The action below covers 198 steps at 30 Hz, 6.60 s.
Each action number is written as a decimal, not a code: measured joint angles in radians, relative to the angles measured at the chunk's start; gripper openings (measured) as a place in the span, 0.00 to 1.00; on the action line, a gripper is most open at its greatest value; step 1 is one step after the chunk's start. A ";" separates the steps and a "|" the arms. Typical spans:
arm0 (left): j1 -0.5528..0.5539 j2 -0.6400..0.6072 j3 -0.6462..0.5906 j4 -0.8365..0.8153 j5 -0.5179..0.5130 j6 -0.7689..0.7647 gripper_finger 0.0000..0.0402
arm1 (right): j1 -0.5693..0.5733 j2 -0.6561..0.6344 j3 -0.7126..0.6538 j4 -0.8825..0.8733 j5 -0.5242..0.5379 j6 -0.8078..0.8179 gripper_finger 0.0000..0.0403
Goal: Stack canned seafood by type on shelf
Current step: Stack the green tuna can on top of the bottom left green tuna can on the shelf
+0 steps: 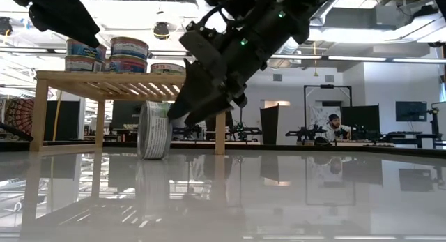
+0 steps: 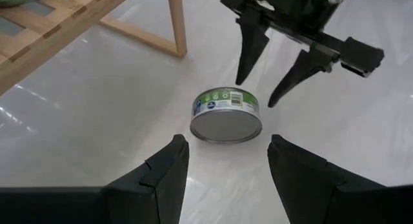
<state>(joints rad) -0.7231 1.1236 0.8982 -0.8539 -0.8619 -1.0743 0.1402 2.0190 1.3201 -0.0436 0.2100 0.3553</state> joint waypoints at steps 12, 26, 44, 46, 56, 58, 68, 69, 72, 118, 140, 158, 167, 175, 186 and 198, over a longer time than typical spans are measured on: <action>0.000 0.000 0.000 0.000 0.001 -0.005 0.50 | -0.019 -0.010 0.001 0.021 -0.003 0.004 0.63; 0.011 0.000 0.000 0.006 0.000 -0.022 0.50 | -0.015 -0.118 0.001 -0.083 -0.004 0.091 0.63; 0.053 0.000 0.000 0.007 0.000 -0.004 0.50 | -0.011 -0.117 0.001 -0.085 -0.011 0.326 0.65; 0.053 0.000 0.000 0.007 0.000 -0.007 0.50 | -0.012 -0.117 0.001 -0.085 -0.012 0.331 0.68; 0.053 0.000 0.000 0.007 0.000 -0.004 0.50 | -0.019 -0.116 0.001 -0.084 -0.012 0.352 0.96; 0.053 0.000 0.000 0.007 0.000 -0.004 0.50 | -0.019 -0.116 0.001 -0.084 -0.012 0.364 0.98; 0.053 0.000 0.000 0.007 0.000 -0.003 0.50 | 0.011 -0.116 0.003 0.036 0.068 0.370 0.94; 0.053 0.000 0.000 0.006 0.000 -0.003 0.50 | 0.019 -0.116 0.011 0.023 0.101 0.352 0.94; 0.053 0.000 0.000 0.006 0.000 0.013 0.50 | 0.039 -0.115 0.045 -0.030 0.173 0.335 0.94; 0.053 0.000 0.001 -0.022 0.072 0.053 0.50 | 0.065 0.136 0.488 -0.726 0.105 0.304 0.40; 0.052 0.000 0.000 -0.018 0.069 0.041 0.50 | -0.044 -0.987 -0.738 -0.049 -0.175 0.568 0.40; 0.079 0.000 0.000 -0.008 0.064 -0.112 0.50 | -0.398 -1.253 -0.972 0.110 -0.364 0.914 0.40; 0.092 0.000 0.000 -0.008 0.064 -0.142 0.50 | -0.416 -1.150 -0.972 0.112 -0.066 1.090 0.40; 0.092 0.000 0.000 -0.008 0.065 -0.142 0.50 | -0.416 -1.066 -0.972 0.113 0.159 1.182 0.40; 0.092 0.000 0.000 0.000 0.095 -0.196 0.50 | -0.400 -1.045 -0.972 0.166 0.174 1.158 0.40; 0.222 0.003 -0.098 0.394 0.236 -0.119 0.48 | -0.203 -1.044 -0.972 0.190 0.094 1.049 0.40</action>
<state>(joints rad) -0.5013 1.1263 0.8004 -0.4604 -0.6257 -1.1930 -0.0630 0.9745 0.3485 0.1467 0.3036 1.4048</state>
